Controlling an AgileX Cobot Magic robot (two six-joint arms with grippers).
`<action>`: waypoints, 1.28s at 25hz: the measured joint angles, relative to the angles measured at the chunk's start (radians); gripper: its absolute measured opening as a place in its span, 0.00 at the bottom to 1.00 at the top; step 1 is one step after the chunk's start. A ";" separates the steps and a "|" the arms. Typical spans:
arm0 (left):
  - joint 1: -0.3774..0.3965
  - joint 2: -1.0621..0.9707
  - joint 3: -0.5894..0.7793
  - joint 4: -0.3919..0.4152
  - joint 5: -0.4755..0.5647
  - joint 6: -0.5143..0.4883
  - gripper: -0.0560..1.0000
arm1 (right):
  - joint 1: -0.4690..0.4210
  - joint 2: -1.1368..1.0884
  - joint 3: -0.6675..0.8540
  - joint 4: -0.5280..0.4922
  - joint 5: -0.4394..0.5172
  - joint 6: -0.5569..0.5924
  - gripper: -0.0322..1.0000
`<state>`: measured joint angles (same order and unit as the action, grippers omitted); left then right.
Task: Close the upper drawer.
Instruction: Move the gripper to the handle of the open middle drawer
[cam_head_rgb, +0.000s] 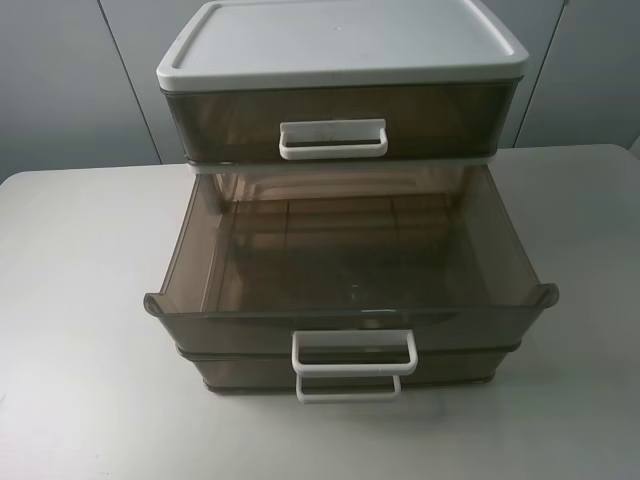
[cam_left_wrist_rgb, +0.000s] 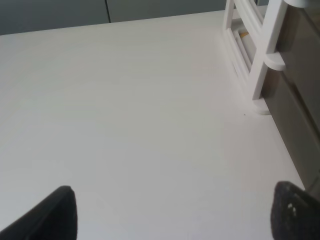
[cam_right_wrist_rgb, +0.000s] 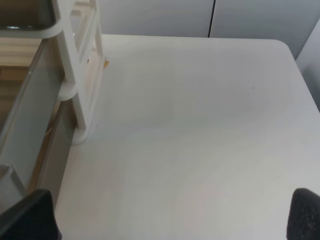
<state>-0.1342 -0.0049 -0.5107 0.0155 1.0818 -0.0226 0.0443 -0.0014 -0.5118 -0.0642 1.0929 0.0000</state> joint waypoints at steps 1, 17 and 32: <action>0.000 0.000 0.000 0.000 0.000 0.000 0.75 | 0.000 0.000 0.000 0.000 0.000 0.000 0.71; 0.000 0.000 0.000 0.000 0.000 0.000 0.75 | 0.000 0.000 0.000 0.000 0.000 0.000 0.71; 0.000 0.000 0.000 0.000 0.000 0.000 0.75 | 0.000 0.000 0.000 0.000 0.000 0.000 0.71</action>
<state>-0.1342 -0.0049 -0.5107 0.0155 1.0818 -0.0226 0.0443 -0.0014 -0.5118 -0.0642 1.0929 0.0000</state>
